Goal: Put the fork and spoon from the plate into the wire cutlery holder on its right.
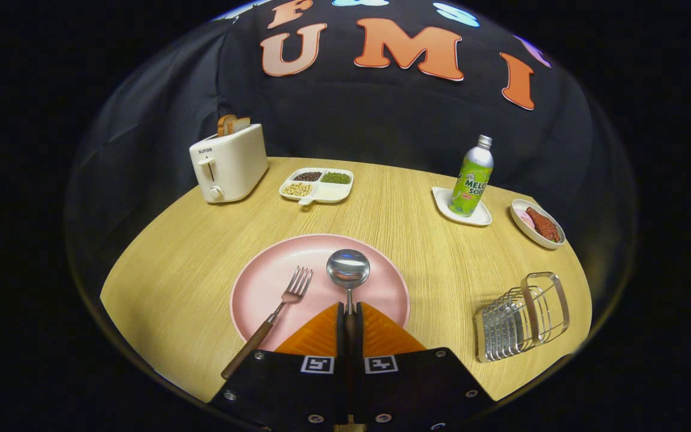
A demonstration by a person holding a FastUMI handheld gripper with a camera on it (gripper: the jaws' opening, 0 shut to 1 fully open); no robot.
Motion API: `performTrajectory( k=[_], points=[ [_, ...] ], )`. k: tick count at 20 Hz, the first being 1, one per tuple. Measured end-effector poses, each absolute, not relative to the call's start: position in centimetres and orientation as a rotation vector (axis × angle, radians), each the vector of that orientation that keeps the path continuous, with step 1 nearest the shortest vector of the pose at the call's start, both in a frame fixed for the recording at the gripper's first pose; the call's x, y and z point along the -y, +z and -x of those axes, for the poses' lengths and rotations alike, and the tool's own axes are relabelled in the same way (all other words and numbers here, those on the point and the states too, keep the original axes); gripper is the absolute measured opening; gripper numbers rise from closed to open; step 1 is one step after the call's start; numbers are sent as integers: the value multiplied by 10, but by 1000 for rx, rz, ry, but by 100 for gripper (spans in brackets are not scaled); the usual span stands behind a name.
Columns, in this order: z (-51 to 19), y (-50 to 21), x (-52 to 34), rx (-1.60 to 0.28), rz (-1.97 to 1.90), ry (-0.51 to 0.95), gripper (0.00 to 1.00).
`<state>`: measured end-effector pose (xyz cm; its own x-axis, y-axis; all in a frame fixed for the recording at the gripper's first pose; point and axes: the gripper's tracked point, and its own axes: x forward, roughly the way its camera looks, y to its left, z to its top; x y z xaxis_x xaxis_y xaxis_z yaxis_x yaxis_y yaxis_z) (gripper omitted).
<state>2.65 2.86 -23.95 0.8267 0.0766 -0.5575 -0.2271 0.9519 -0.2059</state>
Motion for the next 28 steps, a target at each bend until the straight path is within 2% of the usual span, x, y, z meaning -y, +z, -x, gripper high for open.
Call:
performTrajectory(
  k=[12, 28],
  points=[
    [-1, -183, 12, -617, 264, 134, 4],
    [24, -138, 129, -690, 301, -27, 4]
  ],
)
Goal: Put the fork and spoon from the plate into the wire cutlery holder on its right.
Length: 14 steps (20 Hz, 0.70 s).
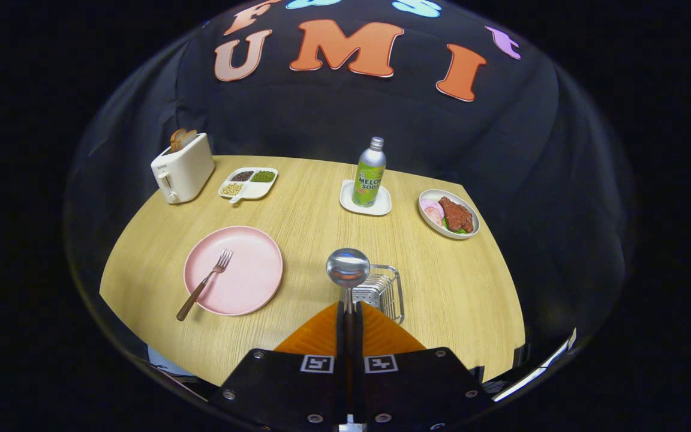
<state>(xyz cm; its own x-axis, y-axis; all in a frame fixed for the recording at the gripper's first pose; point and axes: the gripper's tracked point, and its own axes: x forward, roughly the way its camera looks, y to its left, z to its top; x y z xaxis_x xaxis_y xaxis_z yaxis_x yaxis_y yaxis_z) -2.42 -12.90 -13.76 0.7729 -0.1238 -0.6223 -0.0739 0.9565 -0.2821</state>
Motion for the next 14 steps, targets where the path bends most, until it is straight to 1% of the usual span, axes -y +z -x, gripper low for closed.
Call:
performTrajectory(
  k=[5, 14],
  points=[
    [28, -144, 147, -773, 290, -25, 4],
    [19, -172, 173, -1000, 377, -8, 4]
  ],
)
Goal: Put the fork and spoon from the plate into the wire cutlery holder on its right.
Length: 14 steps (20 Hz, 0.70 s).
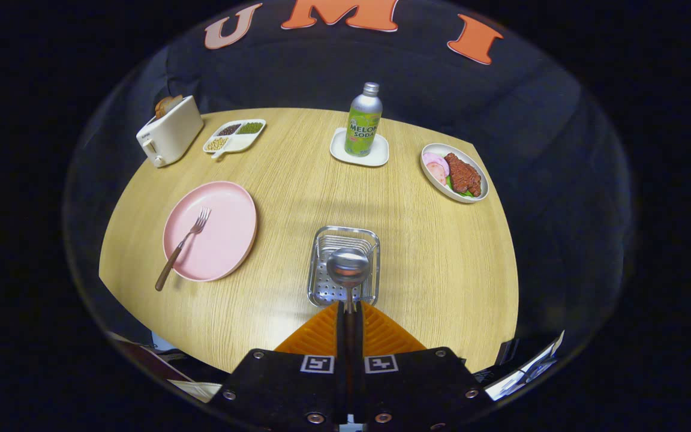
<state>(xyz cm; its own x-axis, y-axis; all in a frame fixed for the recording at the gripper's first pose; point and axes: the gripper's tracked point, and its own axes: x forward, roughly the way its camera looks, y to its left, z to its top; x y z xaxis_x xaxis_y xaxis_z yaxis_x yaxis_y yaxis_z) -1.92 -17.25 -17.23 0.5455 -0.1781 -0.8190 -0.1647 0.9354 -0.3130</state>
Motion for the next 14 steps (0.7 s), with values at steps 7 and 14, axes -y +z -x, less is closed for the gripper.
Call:
performTrajectory(
  k=[7, 14],
  points=[
    [4, -185, 178, -1126, 441, 18, 4],
    [-13, -198, 177, -1214, 461, 33, 4]
  ],
)
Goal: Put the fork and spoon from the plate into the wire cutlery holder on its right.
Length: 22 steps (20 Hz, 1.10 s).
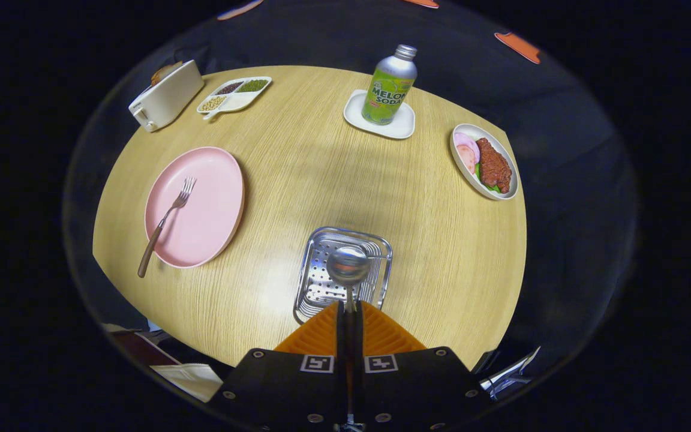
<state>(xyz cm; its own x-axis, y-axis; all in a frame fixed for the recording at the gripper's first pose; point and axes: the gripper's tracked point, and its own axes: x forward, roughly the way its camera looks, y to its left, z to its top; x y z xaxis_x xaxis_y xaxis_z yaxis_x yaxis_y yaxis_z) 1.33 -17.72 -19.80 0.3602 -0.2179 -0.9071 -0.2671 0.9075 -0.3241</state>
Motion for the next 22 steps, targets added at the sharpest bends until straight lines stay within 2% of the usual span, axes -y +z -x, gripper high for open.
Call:
performTrajectory(
  k=[8, 10, 11, 12, 13, 14, 15, 16, 17, 18, 19, 22],
  points=[
    [-22, -196, 169, -1196, 439, 23, 10],
    [-25, -189, 165, -1162, 414, 16, 15],
    [-27, -184, 162, -1142, 400, 10, 21],
    [-28, -178, 157, -1117, 380, 9, 33],
    [-29, -173, 151, -1087, 360, 10, 39],
    [-31, -167, 146, -1055, 345, 11, 52],
    [-33, -162, 140, -1018, 335, 8, 60],
    [-35, -157, 133, -982, 323, 3, 74],
    [-36, -155, 124, -950, 307, -3, 82],
    [-37, -152, 117, -910, 291, -4, 95],
    [-39, -150, 108, -869, 282, -3, 99],
    [-37, -150, 78, -796, 250, 4, 99]
  ],
)
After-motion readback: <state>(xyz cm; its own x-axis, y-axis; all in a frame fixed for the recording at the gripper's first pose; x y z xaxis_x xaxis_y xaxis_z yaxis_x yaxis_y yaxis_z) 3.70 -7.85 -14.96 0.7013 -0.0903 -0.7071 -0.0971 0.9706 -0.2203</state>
